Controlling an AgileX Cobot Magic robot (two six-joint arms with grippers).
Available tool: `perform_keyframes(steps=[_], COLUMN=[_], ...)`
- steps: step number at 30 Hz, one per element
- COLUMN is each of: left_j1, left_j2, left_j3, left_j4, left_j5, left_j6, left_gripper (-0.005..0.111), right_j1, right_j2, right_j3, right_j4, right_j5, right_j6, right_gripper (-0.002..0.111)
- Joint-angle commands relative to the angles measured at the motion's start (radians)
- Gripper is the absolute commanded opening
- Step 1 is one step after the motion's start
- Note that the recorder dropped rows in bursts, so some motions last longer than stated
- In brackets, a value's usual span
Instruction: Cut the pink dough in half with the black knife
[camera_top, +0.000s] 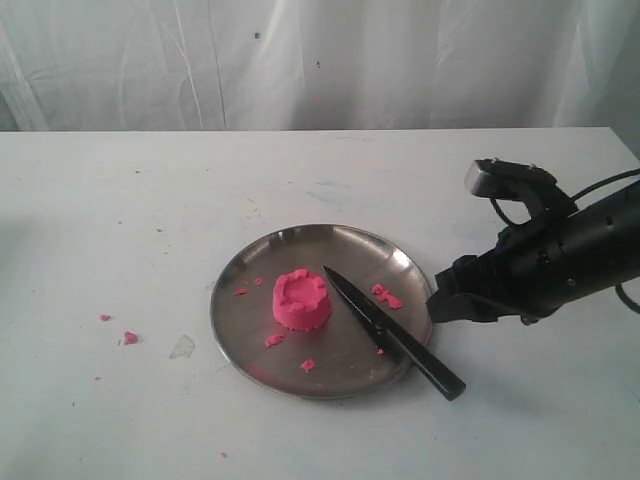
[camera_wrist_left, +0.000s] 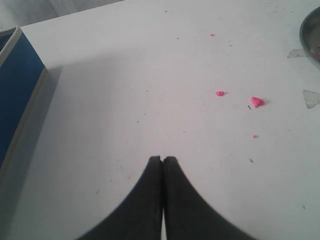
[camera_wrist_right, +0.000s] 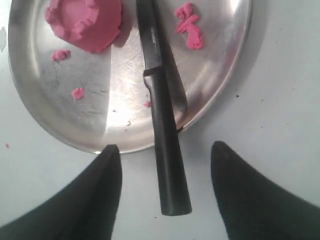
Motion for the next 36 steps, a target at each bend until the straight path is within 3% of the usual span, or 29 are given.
perform_keyframes(steps=[1,6,13,19,36], left_j1=[-0.005,-0.005,-0.005,-0.005,-0.005], left_j2=[-0.005,-0.005,-0.005,-0.005,-0.005], left_j3=[0.005,0.005,0.005,0.005,0.005], left_j4=[-0.007,-0.007,-0.007,-0.007,-0.007], left_j5=[-0.002,-0.002,-0.002,-0.002,-0.002], left_j6=[-0.004,-0.004,-0.004,-0.004,-0.004], left_gripper=[0.0,0.0,0.0,0.0,0.0], right_j1=[0.036,0.011,-0.128,-0.137,-0.137], right_j2=[0.03,0.094,0.318,0.417,0.422], right_j3=[-0.012,-0.138,-0.251,-0.227,-0.227], right_j4=[0.021,0.023,0.088,0.142,0.057], right_j5=[0.087,0.208,0.497,0.515,0.454], right_j6=[0.023,0.028,-0.062,-0.099,-0.061], right_gripper=[0.051,0.051,0.051,0.051,0.051])
